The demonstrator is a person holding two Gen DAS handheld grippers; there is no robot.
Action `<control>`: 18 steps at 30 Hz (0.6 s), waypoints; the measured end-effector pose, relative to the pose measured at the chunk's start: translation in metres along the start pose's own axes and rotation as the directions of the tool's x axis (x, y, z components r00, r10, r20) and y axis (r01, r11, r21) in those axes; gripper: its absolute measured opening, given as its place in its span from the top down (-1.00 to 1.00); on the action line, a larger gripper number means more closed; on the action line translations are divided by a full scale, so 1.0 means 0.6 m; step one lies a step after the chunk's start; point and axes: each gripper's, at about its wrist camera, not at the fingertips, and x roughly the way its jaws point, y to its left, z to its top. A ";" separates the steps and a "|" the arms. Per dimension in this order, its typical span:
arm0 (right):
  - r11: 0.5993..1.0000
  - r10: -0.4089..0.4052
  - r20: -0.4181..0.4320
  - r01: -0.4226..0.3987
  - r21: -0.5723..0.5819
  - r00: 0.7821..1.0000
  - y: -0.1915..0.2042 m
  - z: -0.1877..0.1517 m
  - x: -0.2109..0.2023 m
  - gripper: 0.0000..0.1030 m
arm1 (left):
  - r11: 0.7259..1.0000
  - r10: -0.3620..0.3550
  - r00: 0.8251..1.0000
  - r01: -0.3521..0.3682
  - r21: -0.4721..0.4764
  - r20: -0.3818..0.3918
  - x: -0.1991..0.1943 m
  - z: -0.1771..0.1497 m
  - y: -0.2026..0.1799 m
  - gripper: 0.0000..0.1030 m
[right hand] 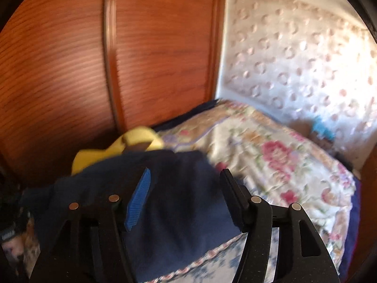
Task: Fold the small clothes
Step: 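Lift the bundle with both grippers and carry it toward the patterned pillow, then lower the bundle onto the patterned pillow and open both grippers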
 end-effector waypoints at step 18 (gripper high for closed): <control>0.989 -0.033 0.055 0.025 0.149 0.998 0.000 -0.070 -0.039 -0.34 | 0.983 0.107 0.994 -0.107 0.147 0.010 -0.073 0.006 -0.047 0.58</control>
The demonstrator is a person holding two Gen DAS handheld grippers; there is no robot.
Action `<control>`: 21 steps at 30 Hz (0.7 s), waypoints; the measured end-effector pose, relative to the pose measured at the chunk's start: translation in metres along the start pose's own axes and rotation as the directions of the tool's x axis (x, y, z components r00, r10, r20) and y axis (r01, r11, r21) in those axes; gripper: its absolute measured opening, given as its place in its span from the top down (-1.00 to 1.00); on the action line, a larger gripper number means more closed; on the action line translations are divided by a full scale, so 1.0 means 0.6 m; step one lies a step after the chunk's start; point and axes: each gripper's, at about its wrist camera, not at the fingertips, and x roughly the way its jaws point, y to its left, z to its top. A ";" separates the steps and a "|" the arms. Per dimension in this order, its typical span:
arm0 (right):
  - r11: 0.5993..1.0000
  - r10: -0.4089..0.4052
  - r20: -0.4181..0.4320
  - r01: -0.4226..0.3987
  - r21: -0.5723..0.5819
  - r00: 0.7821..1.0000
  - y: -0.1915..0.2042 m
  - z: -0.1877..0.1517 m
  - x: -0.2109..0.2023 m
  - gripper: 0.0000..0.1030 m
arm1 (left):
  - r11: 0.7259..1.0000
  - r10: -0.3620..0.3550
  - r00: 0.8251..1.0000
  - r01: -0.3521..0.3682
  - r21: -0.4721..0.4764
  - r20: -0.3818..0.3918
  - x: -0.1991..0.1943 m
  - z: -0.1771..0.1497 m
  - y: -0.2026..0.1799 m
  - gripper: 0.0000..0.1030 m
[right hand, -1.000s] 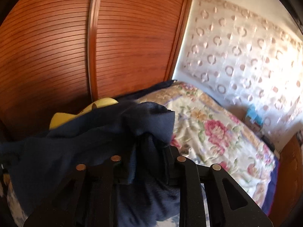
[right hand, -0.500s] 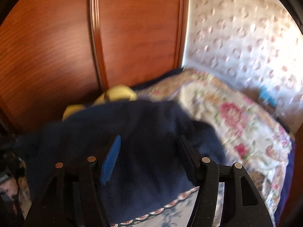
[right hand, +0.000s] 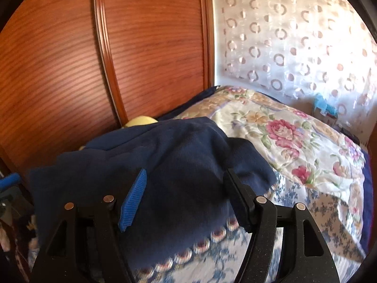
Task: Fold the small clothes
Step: 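Lower the bundle onto the patterned pillow and open both grippers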
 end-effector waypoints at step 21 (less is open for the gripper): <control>0.969 -0.234 0.134 0.220 0.112 0.963 0.033 -0.212 -0.343 -0.81 | 0.982 -0.176 0.984 0.177 0.059 -0.020 -0.064 -0.018 -0.168 0.48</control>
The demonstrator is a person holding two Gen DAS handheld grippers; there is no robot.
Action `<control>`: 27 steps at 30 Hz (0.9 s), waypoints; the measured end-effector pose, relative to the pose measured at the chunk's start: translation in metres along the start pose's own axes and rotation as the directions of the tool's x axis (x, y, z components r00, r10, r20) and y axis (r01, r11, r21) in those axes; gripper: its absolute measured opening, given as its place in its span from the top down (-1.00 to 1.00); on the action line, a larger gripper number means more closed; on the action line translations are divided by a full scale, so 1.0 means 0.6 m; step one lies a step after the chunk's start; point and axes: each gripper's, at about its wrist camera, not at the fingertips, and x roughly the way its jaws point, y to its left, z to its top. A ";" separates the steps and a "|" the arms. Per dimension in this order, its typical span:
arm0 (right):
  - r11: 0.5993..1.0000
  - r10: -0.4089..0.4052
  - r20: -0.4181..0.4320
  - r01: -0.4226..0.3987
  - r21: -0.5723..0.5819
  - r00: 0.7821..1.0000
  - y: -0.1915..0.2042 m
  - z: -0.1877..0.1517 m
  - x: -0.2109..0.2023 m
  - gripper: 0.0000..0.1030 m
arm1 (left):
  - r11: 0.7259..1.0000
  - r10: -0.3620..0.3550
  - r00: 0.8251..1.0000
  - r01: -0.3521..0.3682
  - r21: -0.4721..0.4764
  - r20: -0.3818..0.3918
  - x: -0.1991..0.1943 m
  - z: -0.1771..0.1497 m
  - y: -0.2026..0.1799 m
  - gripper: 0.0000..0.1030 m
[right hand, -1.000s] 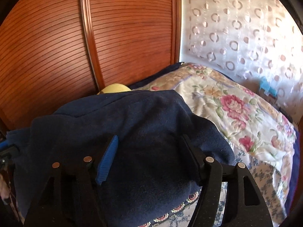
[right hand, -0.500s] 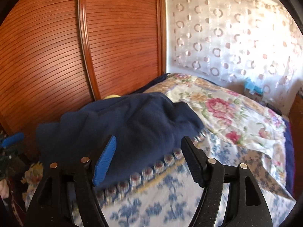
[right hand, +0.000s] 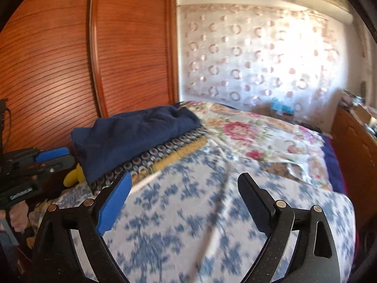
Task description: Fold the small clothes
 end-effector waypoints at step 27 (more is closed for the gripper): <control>0.937 -0.316 0.133 0.288 0.197 0.939 -0.083 -0.058 -0.288 -0.81 | 0.995 -0.089 0.991 0.083 0.060 0.099 -0.125 0.050 -0.133 0.38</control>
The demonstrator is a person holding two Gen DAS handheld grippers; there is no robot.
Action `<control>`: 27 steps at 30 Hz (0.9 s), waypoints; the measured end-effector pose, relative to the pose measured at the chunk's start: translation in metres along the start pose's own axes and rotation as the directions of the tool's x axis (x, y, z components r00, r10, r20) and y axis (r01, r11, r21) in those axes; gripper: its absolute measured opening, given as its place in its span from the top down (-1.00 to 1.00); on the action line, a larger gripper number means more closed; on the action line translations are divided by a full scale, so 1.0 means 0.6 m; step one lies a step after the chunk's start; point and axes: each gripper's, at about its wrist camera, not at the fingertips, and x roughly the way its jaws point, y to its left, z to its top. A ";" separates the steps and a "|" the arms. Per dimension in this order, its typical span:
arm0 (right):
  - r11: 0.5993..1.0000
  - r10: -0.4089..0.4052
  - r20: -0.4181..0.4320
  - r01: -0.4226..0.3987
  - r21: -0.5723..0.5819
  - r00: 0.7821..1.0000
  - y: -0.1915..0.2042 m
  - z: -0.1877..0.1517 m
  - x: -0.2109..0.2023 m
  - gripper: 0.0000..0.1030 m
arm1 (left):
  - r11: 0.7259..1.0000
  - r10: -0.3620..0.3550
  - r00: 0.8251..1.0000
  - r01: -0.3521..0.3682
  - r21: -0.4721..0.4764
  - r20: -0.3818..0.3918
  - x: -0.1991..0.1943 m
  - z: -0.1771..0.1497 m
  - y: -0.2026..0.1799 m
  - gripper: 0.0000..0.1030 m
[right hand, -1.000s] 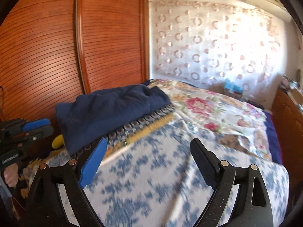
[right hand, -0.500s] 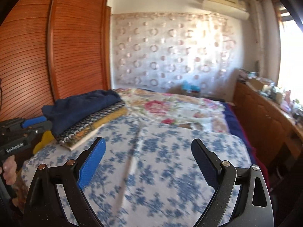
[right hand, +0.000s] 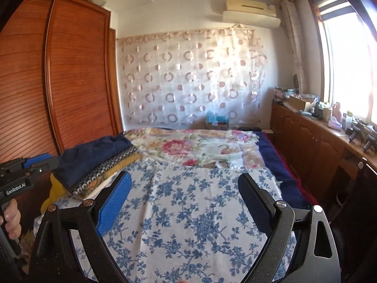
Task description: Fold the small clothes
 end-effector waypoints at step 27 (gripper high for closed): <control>1.000 -0.002 0.001 0.002 0.011 1.000 -0.004 0.000 -0.012 -0.81 | 1.000 0.022 1.000 -0.022 0.011 -0.001 -0.004 -0.004 -0.001 0.36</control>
